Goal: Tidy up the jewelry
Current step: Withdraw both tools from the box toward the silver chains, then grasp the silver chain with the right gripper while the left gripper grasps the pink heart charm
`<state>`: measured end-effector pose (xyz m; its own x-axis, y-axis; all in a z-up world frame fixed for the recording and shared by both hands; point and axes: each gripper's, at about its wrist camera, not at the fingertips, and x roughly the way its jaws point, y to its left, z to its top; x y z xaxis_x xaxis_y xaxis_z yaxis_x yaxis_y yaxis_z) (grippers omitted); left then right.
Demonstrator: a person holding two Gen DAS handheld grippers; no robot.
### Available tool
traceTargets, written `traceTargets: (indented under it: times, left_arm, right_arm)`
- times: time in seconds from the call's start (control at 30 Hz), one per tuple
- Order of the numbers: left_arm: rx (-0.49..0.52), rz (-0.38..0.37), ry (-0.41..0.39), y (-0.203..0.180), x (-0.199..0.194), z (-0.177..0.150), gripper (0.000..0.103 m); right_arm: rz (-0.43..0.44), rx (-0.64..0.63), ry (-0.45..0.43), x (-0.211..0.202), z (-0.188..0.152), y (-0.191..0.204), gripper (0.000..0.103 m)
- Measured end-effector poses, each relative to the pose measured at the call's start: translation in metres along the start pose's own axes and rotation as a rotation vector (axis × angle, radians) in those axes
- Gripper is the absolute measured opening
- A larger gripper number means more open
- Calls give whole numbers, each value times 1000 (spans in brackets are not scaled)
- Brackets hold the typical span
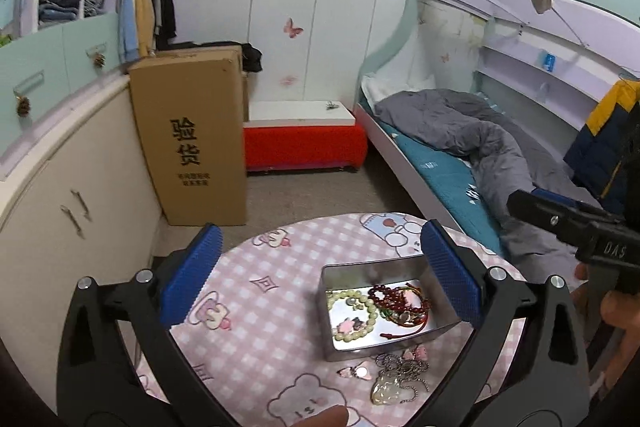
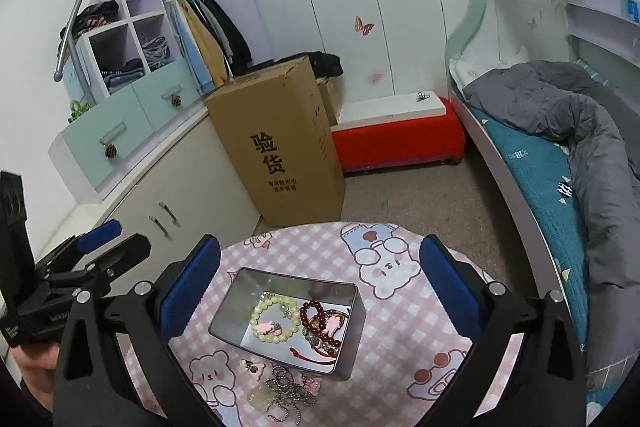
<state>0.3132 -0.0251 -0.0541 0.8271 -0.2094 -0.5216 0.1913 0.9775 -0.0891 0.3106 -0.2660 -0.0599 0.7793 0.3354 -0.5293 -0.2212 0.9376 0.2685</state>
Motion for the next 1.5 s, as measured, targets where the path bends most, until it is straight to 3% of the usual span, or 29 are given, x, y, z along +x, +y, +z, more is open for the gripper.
traceTargets:
  times: [0.5,0.93,1.17,1.5]
  left_arm:
    - [59,40,-104,-5,-64,2,97]
    - [65,60,-105,3,-85,-23,97]
    - [84,48,-32,3,-72,-57,97]
    - [101,32,148,-6,-12,-114,97]
  right_arm:
    - [-2,-64,-77,-36,8,33,96]
    - [-26,-100,-105,-66,-14,37,96]
    - [-54,-117,-72,-73,-47,33,96]
    - [-59,-91,105,-39,-115,17,96]
